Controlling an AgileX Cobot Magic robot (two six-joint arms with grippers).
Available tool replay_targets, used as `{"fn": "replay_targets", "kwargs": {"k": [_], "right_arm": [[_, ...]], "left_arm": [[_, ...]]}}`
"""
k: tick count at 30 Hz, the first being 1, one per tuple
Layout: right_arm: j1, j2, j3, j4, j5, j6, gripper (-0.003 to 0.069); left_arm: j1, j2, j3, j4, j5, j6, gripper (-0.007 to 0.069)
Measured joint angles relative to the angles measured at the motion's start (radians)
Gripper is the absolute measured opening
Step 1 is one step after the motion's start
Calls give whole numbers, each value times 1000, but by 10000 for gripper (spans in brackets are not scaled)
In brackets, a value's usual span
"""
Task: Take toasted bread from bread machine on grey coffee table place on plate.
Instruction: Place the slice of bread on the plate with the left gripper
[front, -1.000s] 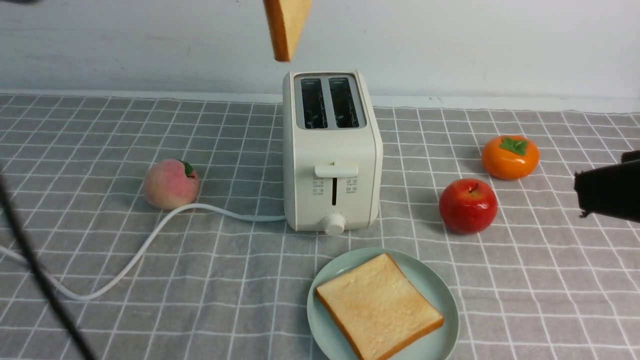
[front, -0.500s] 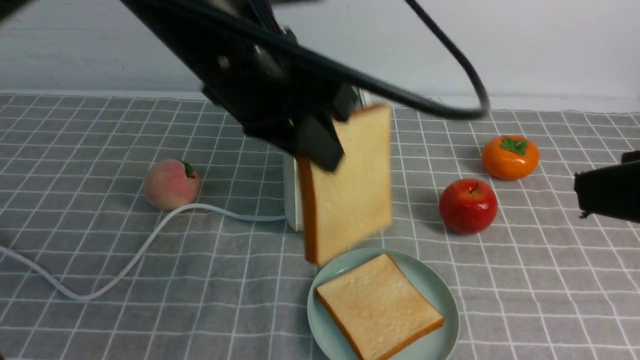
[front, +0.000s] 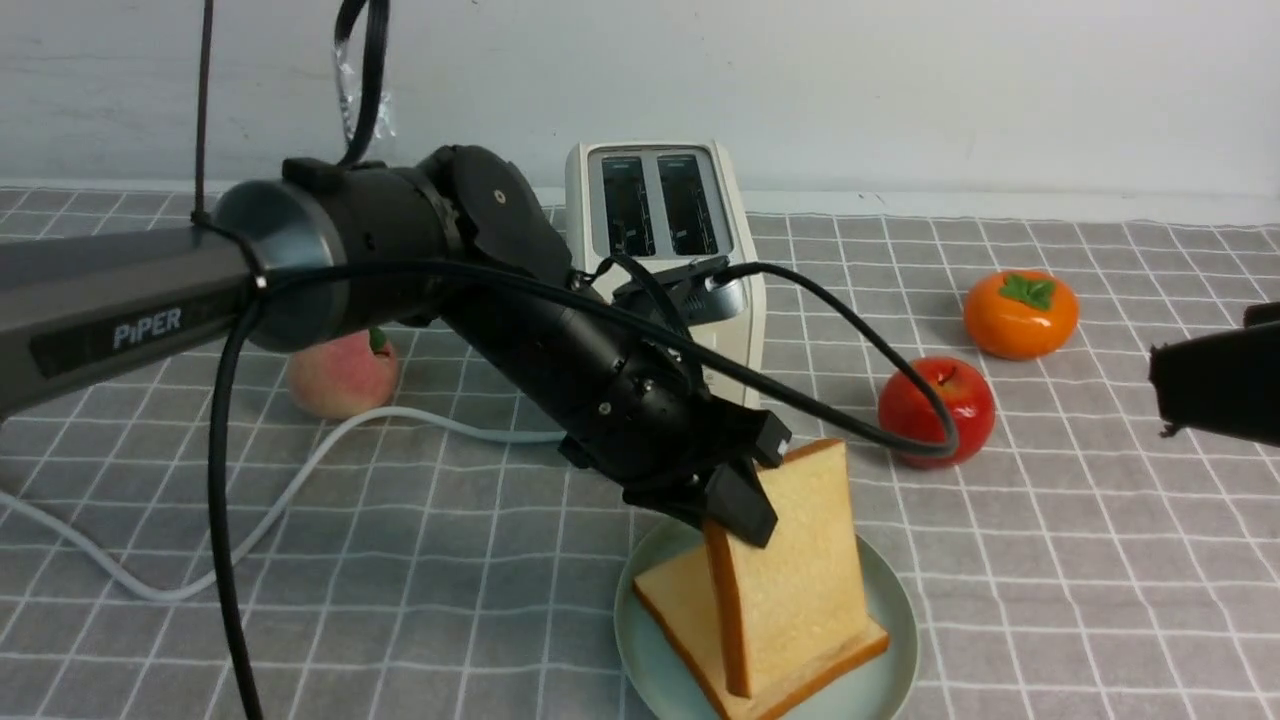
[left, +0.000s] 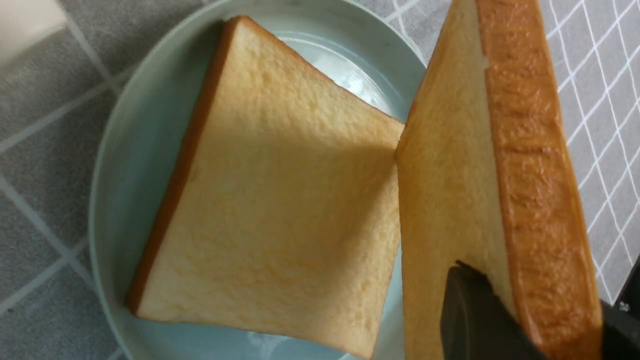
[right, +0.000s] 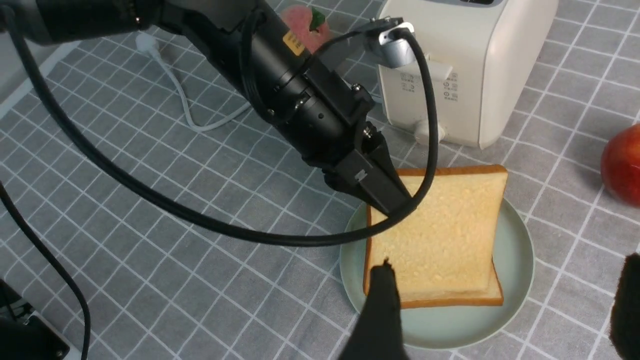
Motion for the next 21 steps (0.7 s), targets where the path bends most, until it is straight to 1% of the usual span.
{"fn": "replay_targets", "kwargs": {"k": [2,5,7,8,9,10,11,12,14,15,17,18,21], "right_arm": [[0,0,0,0,0,0,568],[0,0,0,0,2,3,568],[0,0,0,0,2,3,568],[0,0,0,0,2,3,568],[0,0,0,0,2,3,568],[0,0,0,0,2,3,568],[0,0,0,0,2,3,568],[0,0,0,0,2,3,568],[0,0,0,0,2,4,568],[0,0,0,0,2,4,568],[0,0,0,0,2,4,568],[0,0,0,0,2,4,568],[0,0,0,0,0,4,568]], "left_arm": [[0,1,0,13,-20,-19,120],[0,1,0,73,-44,-77,194],[0,1,0,111,-48,-122,283],[0,1,0,120,-49,-133,310],[0,1,0,131,-48,-155,382],[0,1,0,132,-47,-162,391],[0,1,0,136,-43,-180,452],[0,1,0,137,-39,-192,477],[0,-2,0,160,-34,-232,567],[0,-2,0,166,-34,-242,573],[0,-16,0,213,-27,-306,633],[0,-16,0,213,-27,-306,633],[1,-57,0,330,-10,-407,643]]}}
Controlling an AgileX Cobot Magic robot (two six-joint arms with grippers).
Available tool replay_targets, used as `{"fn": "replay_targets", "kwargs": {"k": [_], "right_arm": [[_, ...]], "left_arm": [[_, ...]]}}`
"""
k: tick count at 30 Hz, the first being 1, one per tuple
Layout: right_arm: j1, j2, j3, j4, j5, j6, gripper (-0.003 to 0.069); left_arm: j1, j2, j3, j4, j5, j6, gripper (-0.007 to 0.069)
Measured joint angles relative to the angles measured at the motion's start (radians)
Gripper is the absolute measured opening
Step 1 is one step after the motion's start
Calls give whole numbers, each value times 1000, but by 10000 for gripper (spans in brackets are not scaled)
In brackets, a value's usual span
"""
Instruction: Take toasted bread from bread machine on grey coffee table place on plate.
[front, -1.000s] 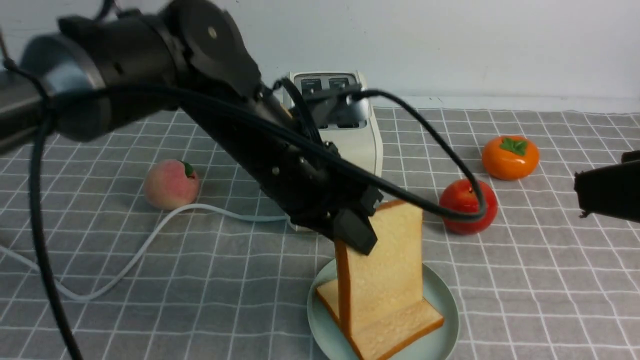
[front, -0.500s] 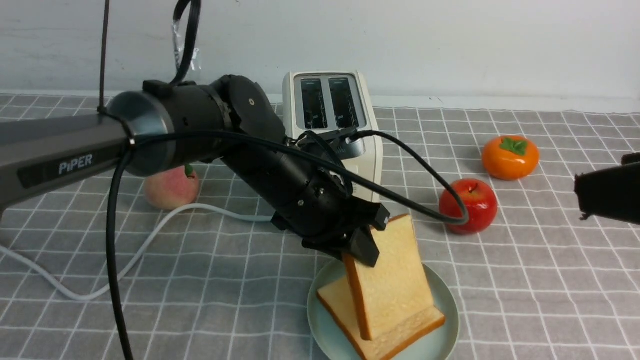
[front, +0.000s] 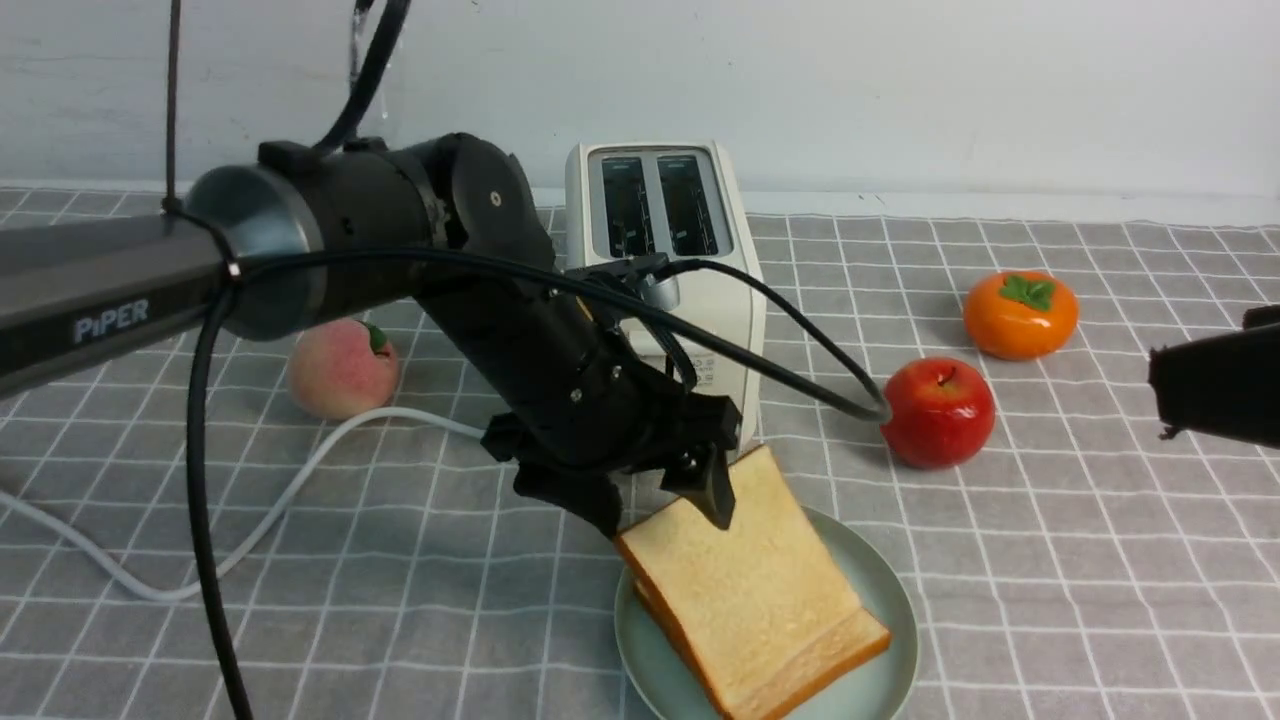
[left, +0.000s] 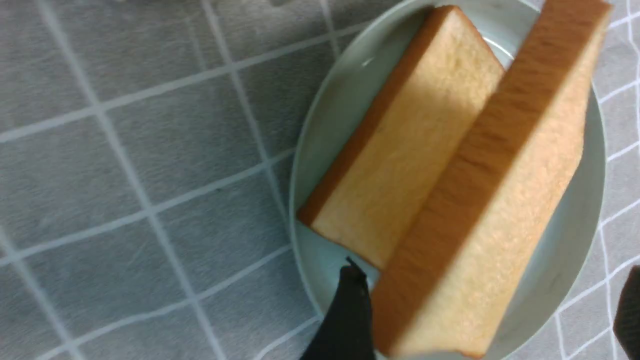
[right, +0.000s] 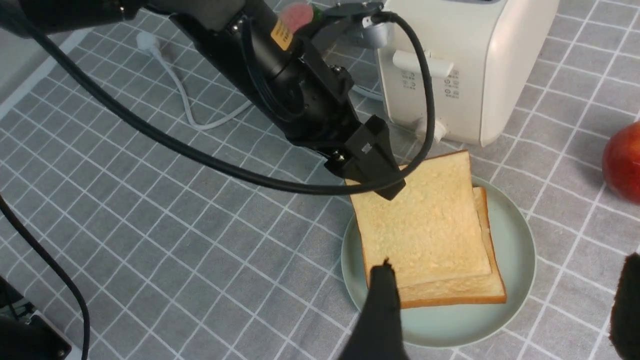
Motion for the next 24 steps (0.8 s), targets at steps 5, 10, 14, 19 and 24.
{"fn": "replay_targets", "kwargs": {"k": [5,10,14,19,24], "right_arm": [[0,0,0,-12,-2,-2,568],[0,0,4,-42,-2,-2,566],[0,0,44,-90,-2,30,533],[0,-6,136,-137,-2,186,419],[0,-76,311,-192,-65,213,158]], "left_arm": [[1,-69,0,196,66,-140,593],[1,-125,1,319,137,-245,510],[1,-175,24,350,144,-278,398],[1,-273,135,355,123,-275,191],[1,-435,291,355,113,-286,-13]]}}
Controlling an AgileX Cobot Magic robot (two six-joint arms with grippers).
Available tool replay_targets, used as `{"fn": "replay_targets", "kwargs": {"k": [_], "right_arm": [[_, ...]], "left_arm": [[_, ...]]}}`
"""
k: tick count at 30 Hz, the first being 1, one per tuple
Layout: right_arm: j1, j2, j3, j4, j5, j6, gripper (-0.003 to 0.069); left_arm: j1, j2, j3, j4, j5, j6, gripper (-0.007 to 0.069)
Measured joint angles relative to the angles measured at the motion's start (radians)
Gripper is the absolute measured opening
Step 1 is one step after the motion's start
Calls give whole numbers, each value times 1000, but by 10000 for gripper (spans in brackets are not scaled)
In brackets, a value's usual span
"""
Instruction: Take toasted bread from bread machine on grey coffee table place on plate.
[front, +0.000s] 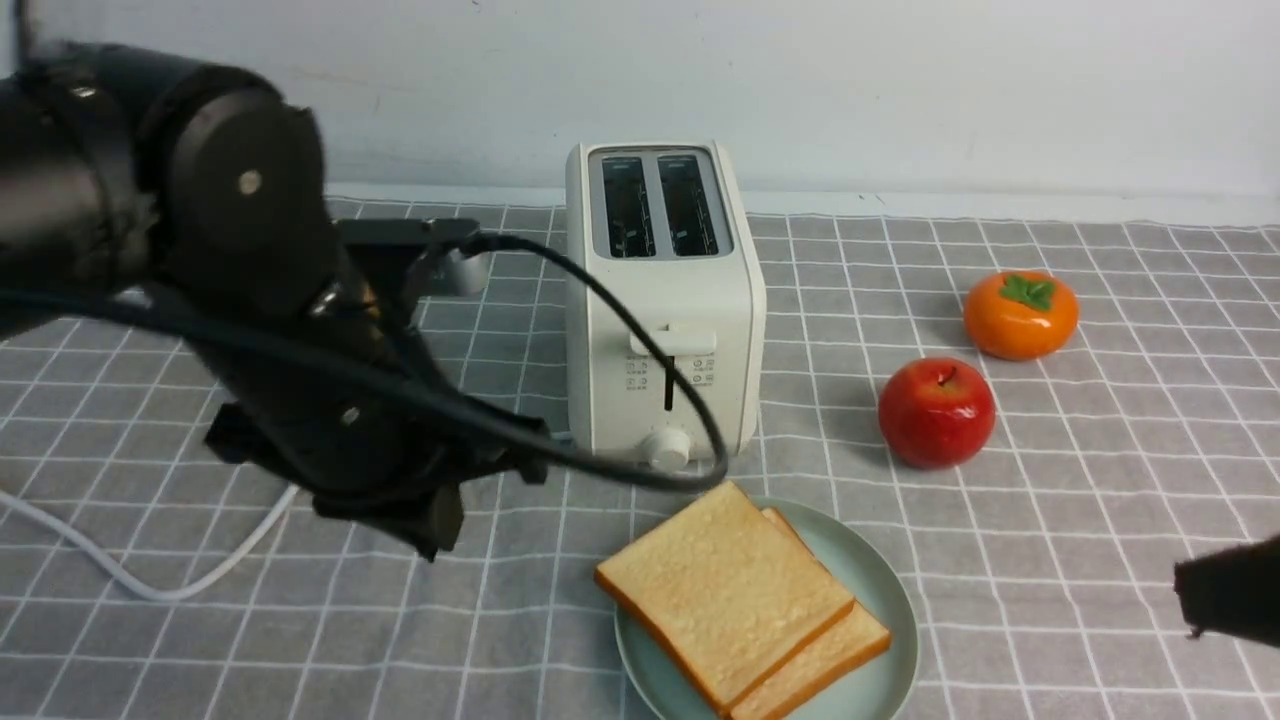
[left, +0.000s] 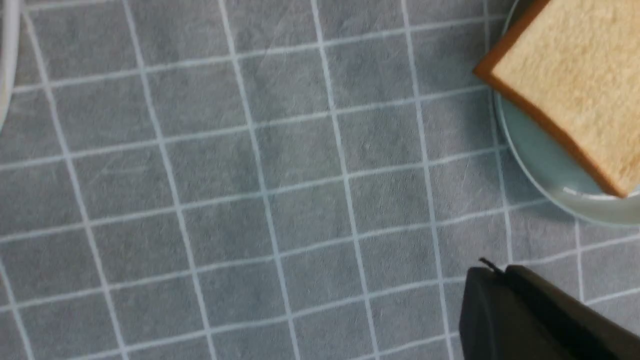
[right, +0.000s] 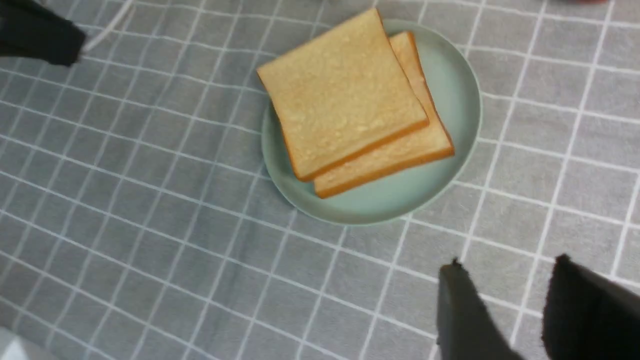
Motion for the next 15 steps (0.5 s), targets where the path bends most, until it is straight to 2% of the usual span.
{"fn": "replay_targets", "kwargs": {"k": [1,2,3,4,6,8,9,11,15], "right_arm": [[0,-18,32,-22,-38,0,107],[0,-27,40,-35,-46,1,95],[0,-59,100,-79,-108,18,24],[0,-78,145,-105,-147,30,-3],[0,-136,246,-166,-265,69,-18],[0,-186,301,-182,-317,101,-19],[0,-193,313,-183,-325,105,-19],[0,-282,367,-186,-369,142,-19],[8,-407,398,-189,-405,162,-18]], "left_arm": [[0,-40,38,0,0,-13,-14],[0,-40,47,0,0,-16,-14],[0,-111,107,-3,0,-41,-14],[0,-159,154,-8,0,-55,-14],[0,-285,272,-28,0,-90,-14],[0,-379,356,-42,-2,-121,-14],[0,-391,365,-43,-3,-125,-14],[0,-559,465,-63,-16,-184,-14],[0,-832,549,-83,-21,-231,-14]]}}
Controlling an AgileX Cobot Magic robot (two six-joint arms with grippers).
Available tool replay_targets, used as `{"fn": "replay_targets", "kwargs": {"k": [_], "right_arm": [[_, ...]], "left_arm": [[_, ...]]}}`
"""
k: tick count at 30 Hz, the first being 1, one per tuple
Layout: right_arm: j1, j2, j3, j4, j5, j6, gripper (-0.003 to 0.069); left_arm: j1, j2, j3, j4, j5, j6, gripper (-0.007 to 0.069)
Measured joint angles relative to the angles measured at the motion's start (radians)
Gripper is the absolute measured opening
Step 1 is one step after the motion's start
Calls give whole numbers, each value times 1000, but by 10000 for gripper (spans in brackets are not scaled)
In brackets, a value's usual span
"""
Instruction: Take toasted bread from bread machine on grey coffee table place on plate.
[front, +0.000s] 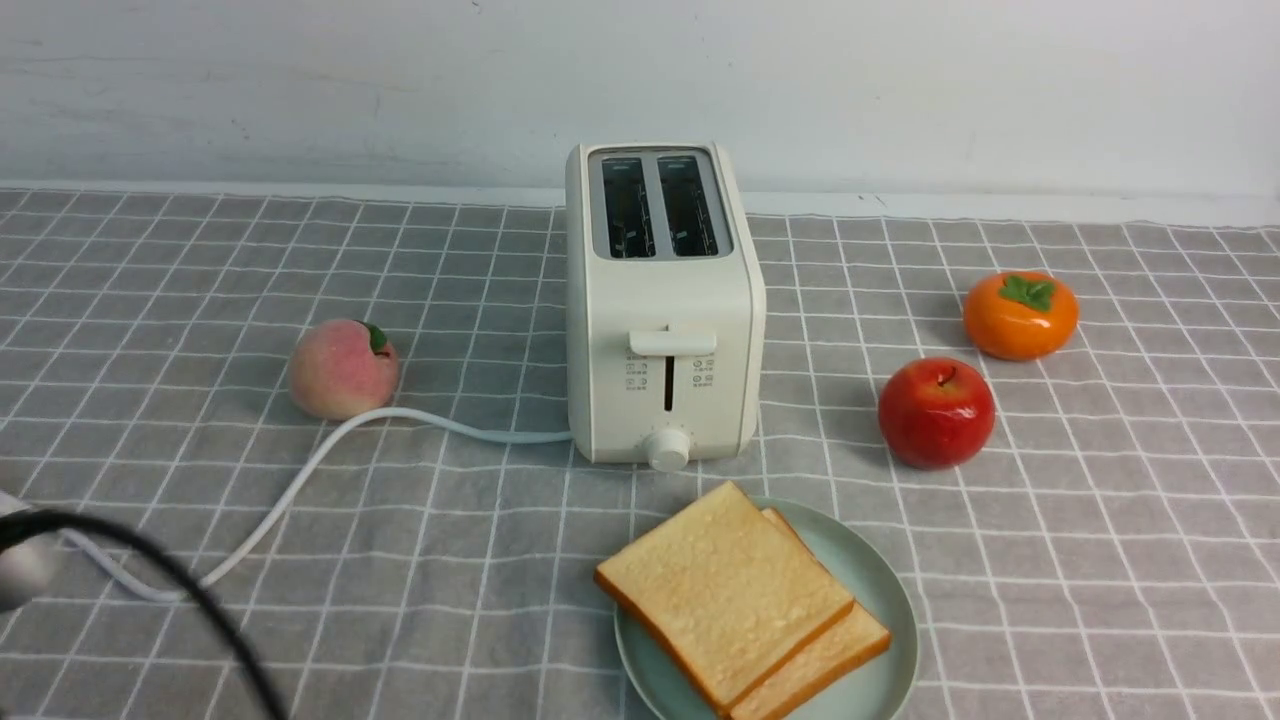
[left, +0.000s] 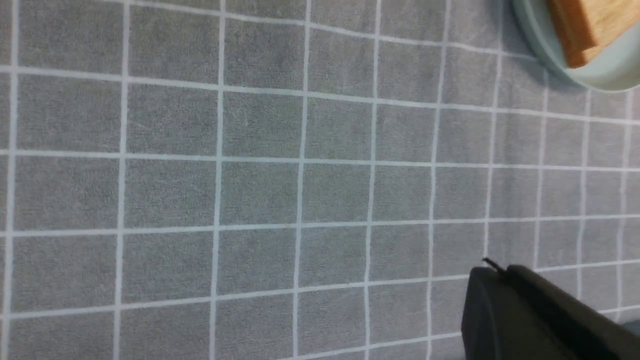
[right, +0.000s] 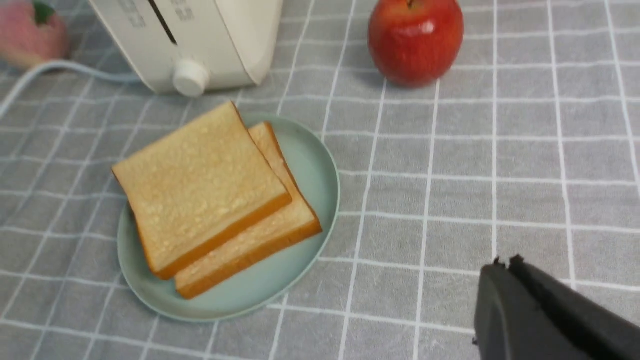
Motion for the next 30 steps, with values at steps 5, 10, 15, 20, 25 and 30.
{"fn": "replay_targets", "kwargs": {"k": [5,10,15,20,25,30], "right_arm": [[32,-83,2,0,6,0,-15],[32,-112,2,-1,61,17,-13],[32,-114,2,-4,87,17,-9],[32,-114,2,-4,91,17,-8],[32,-115,2,-4,91,17,-3],[32,-115,2,-4,91,17,1]], "left_arm": [[0,-309,15,-5,-46,-35,-14],[0,-494,16,108,-143,-21,-14],[0,-530,16,258,-183,-15,-14],[0,-529,17,278,-184,-12,-14],[0,-529,17,281,-184,-12,-14],[0,-529,17,283,-184,-2,-14]]}}
